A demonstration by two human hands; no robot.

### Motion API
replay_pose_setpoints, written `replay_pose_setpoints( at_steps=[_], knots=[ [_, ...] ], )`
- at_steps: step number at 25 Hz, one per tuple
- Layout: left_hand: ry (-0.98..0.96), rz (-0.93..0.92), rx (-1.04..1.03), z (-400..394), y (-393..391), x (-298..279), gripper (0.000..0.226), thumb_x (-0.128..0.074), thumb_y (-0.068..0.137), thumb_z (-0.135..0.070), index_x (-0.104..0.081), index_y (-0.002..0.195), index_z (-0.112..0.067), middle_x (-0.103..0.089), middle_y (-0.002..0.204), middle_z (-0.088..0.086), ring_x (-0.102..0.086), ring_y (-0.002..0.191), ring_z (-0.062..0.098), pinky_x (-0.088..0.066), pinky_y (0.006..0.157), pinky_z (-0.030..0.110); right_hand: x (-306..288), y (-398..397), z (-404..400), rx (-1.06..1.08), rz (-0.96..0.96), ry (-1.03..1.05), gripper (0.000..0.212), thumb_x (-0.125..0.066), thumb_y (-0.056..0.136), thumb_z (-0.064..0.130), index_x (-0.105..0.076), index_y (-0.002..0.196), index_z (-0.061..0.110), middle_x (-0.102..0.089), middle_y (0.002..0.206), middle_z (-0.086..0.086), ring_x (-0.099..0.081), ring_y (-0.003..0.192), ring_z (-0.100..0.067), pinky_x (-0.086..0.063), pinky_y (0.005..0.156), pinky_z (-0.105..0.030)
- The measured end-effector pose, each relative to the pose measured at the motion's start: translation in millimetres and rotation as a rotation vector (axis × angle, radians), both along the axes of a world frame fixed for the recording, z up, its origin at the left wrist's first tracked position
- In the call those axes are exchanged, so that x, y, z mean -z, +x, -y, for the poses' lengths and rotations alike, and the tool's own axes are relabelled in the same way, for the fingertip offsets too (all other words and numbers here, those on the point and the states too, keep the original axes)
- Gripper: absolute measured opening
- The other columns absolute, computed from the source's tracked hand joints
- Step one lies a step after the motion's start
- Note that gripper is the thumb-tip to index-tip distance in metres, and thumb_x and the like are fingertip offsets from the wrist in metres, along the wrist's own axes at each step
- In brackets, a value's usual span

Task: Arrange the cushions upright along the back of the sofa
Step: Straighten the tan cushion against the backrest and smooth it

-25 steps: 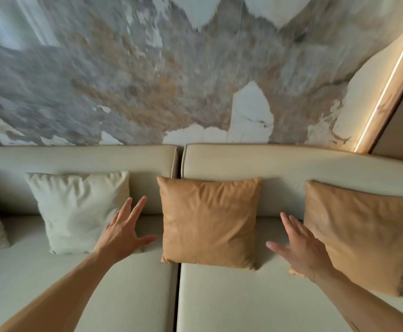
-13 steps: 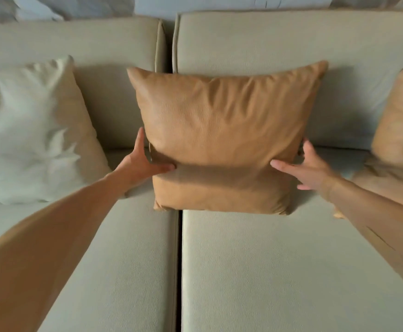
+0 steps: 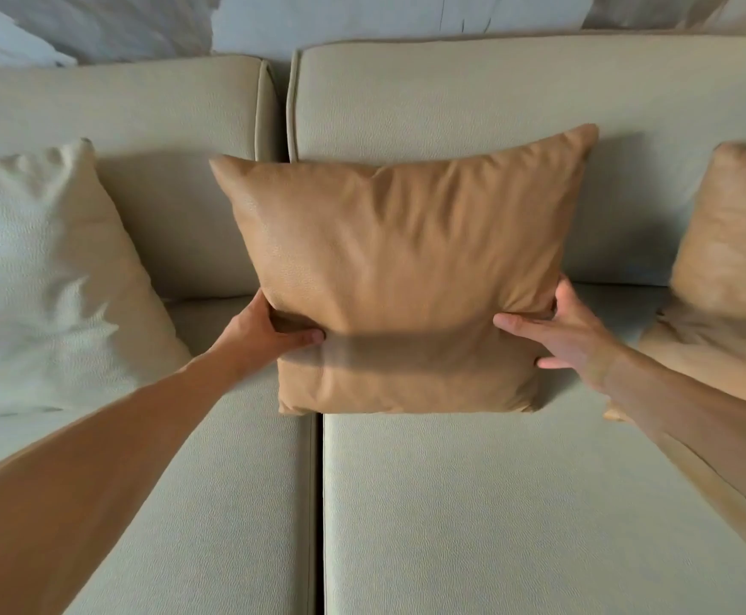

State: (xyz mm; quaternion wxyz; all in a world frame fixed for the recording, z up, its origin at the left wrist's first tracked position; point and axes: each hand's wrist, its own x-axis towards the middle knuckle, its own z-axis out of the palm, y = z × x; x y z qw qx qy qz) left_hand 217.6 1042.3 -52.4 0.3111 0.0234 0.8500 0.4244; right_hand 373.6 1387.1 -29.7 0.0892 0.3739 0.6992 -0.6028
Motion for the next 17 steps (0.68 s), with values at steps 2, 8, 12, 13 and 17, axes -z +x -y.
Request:
replay_pose_setpoints(
  at_steps=[2,8,12,13,17],
  knots=[
    [0.024,-0.007,0.024,-17.2,5.0,-1.3,0.099,-0.088,0.031,-0.068,-0.048,0.119,-0.045,-0.067,0.112,-0.010,-0.062,0.111,0.015,-0.053,0.095,0.045,-5.2,8.8,-15.6,0.028,0.004,0.017,0.106,-0.088,0.054,0.042,-0.027,0.141,0.047,-0.044,0.143,0.017,-0.048,0.128,-0.019,-0.043,0.097,-0.063],
    [0.078,-0.008,0.104,-65.7,17.7,-1.4,0.102,-0.088,0.038,-0.066,-0.041,0.127,-0.051,-0.065,0.116,-0.009,-0.061,0.113,0.015,-0.052,0.097,0.044,-9.8,36.0,-53.7,0.068,0.028,0.009,0.137,-0.091,0.019,0.062,-0.027,0.139,0.050,-0.041,0.146,0.015,-0.045,0.131,-0.021,-0.045,0.097,-0.062],
    [0.061,-0.007,0.082,-65.0,18.1,2.4,0.105,-0.089,0.036,-0.067,-0.040,0.128,-0.053,-0.063,0.120,-0.011,-0.059,0.117,0.014,-0.052,0.098,0.044,-3.1,38.4,-57.0,0.080,0.000,-0.037,0.131,-0.092,0.028,0.055,-0.026,0.141,0.049,-0.041,0.146,0.015,-0.044,0.132,-0.021,-0.045,0.095,-0.061],
    [0.044,-0.006,0.080,-62.3,17.3,1.9,0.105,-0.089,0.038,-0.066,-0.039,0.129,-0.052,-0.062,0.120,-0.011,-0.058,0.117,0.015,-0.051,0.098,0.044,-2.4,36.5,-54.5,0.078,-0.003,-0.047,0.124,-0.092,0.035,0.051,-0.027,0.140,0.049,-0.042,0.145,0.015,-0.044,0.132,-0.021,-0.046,0.094,-0.061],
    [-0.021,0.008,0.122,-61.3,14.6,0.4,0.104,-0.089,0.052,-0.055,-0.033,0.140,-0.042,-0.061,0.120,-0.008,-0.057,0.117,0.015,-0.047,0.103,0.041,1.4,33.3,-51.9,0.121,0.007,-0.025,0.105,-0.088,0.062,0.034,-0.023,0.143,0.049,-0.040,0.145,0.015,-0.042,0.133,-0.021,-0.043,0.099,-0.060]
  ],
)
